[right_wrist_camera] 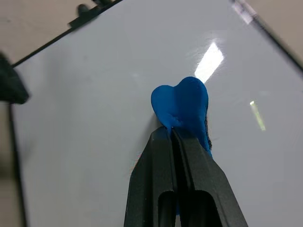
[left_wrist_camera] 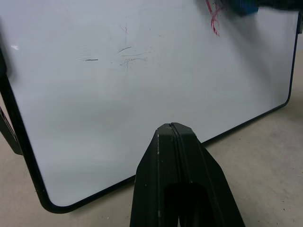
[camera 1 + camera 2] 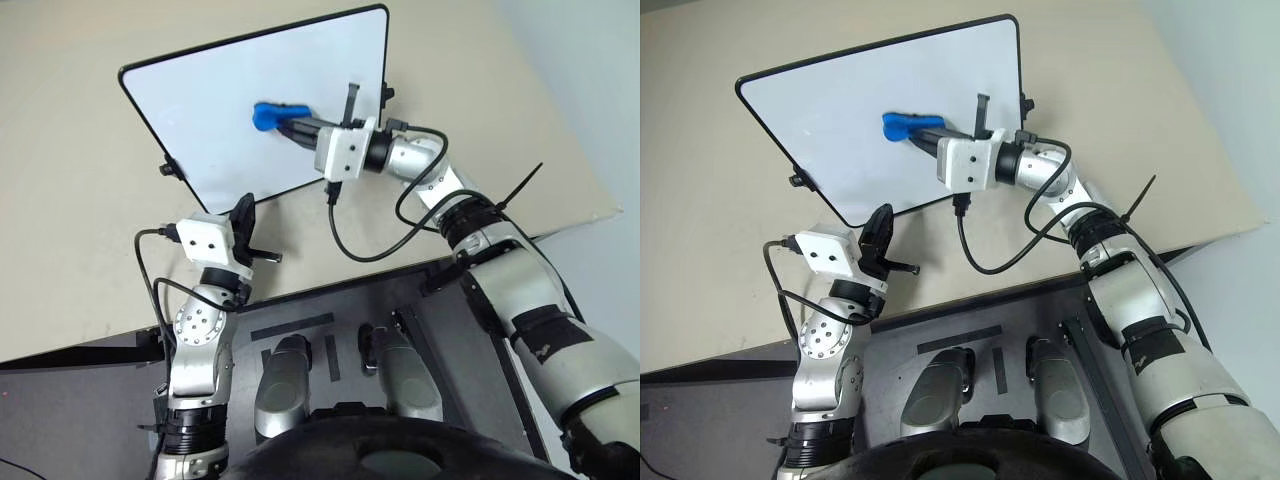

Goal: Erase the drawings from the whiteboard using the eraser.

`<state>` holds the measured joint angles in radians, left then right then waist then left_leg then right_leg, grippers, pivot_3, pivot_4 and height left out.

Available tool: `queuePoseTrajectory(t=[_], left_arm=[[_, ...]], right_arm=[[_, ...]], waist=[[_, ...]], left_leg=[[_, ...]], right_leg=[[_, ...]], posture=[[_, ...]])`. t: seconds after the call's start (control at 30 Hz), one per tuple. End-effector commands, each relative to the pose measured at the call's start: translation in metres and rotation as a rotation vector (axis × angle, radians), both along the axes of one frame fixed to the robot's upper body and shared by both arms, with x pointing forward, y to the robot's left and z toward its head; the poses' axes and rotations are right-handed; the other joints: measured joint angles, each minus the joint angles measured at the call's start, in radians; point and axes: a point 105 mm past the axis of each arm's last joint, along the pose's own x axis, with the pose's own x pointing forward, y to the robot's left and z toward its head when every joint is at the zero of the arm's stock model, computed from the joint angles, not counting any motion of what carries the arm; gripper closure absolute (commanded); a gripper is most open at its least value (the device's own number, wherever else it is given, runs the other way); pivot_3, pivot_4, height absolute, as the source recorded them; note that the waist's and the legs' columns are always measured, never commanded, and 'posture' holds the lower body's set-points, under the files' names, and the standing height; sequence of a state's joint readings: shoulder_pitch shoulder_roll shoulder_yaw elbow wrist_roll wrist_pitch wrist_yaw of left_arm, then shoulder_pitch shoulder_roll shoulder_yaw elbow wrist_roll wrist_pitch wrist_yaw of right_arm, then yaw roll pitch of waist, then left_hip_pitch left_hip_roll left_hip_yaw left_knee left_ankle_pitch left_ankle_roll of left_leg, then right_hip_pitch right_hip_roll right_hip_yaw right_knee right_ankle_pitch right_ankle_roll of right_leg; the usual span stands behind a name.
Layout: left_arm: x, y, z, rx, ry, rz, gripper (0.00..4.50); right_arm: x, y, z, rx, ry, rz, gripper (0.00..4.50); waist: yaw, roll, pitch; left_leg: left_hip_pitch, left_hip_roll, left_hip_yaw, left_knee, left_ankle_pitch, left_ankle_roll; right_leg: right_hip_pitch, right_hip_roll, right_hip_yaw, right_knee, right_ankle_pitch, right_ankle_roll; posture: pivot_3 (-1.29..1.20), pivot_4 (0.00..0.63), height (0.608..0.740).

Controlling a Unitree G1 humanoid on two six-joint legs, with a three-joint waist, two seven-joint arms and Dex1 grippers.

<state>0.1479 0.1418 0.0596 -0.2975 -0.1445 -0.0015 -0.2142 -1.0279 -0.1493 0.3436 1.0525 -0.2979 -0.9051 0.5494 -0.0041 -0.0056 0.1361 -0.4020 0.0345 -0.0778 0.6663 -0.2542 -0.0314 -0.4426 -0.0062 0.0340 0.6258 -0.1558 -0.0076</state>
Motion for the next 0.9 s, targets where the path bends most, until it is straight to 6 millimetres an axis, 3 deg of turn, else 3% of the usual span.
queuePoseTrajectory(t=[0.03, 0.17, 0.3, 0.47, 0.6, 0.9], left_arm=[[0.0, -0.004, 0.009, 0.001, -0.047, -0.01, 4.5], [-0.001, -0.004, 0.01, -0.001, -0.048, -0.008, 4.5], [-0.001, -0.004, 0.01, 0.0, -0.049, -0.008, 4.5], [-0.001, -0.004, 0.01, 0.0, -0.05, -0.011, 4.5], [0.0, -0.005, 0.01, -0.001, -0.05, -0.016, 4.5], [0.003, -0.005, 0.01, -0.004, -0.051, -0.021, 4.5]], right_arm=[[0.005, -0.004, -0.017, -0.042, 0.054, -0.038, 4.43], [0.006, -0.006, -0.024, -0.061, 0.075, -0.053, 4.43], [0.008, -0.006, -0.017, -0.042, 0.061, -0.058, 4.43], [0.01, -0.004, 0.006, 0.014, -0.02, -0.058, 4.43], [0.007, 0.001, 0.036, 0.085, -0.099, -0.03, 4.43], [-0.006, 0.016, 0.064, 0.125, -0.178, 0.051, 4.43]], waist=[[0.0, 0.0, 0.0], [0.0, 0.0, 0.0], [0.0, 0.0, 0.0], [0.0, 0.0, 0.0], [-0.001, 0.0, 0.0], [-0.002, 0.0, 0.0]], left_leg=[[0.0, 0.0, 0.0, 0.0, 0.0, 0.0], [0.001, 0.0, 0.0, 0.0, 0.0, 0.0], [0.001, 0.0, 0.0, 0.0, 0.0, 0.0], [0.001, 0.0, 0.0, 0.0, 0.0, 0.0], [0.0, 0.0, 0.0, 0.0, 0.0, 0.0], [0.0, 0.001, 0.0, -0.001, 0.0, 0.0]], right_leg=[[0.0, 0.0, 0.0, 0.0, 0.0, 0.0], [0.0, 0.0, 0.0, 0.001, 0.001, -0.002], [0.0, 0.0, 0.0, 0.001, 0.002, -0.002], [0.0, 0.0, 0.0, 0.001, 0.002, -0.002], [-0.002, 0.0, 0.0, 0.001, 0.002, -0.002], [-0.003, 0.0, -0.001, 0.0, 0.002, -0.002]], posture=[[0.0, 0.15, 0.74], [0.0, 0.15, 0.74], [0.0, 0.15, 0.74], [0.0, 0.15, 0.74], [0.0, 0.15, 0.74], [0.0, 0.15, 0.74]])
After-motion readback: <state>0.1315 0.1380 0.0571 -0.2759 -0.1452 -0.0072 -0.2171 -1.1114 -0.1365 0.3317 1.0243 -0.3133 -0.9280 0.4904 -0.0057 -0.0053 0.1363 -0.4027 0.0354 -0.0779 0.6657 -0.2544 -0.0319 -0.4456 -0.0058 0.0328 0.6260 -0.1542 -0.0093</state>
